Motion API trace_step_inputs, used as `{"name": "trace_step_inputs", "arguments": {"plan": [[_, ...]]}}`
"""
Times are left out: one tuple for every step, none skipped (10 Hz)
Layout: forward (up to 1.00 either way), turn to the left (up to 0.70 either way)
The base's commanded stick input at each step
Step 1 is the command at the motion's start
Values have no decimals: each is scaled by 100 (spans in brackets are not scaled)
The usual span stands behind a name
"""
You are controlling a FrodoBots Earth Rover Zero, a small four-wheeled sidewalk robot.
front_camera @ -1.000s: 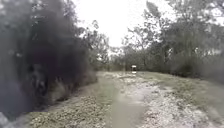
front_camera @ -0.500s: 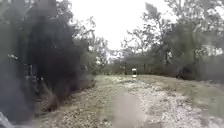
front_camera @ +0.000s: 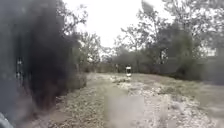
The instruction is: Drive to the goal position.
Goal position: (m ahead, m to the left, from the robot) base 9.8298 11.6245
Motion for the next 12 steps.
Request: {"name": "trace_step_inputs", "arguments": {"plan": [[70,0],[70,0],[70,0],[70,0],[70,0],[70,0],[70,0],[70,0],[70,0],[70,0],[70,0],[70,0]]}}
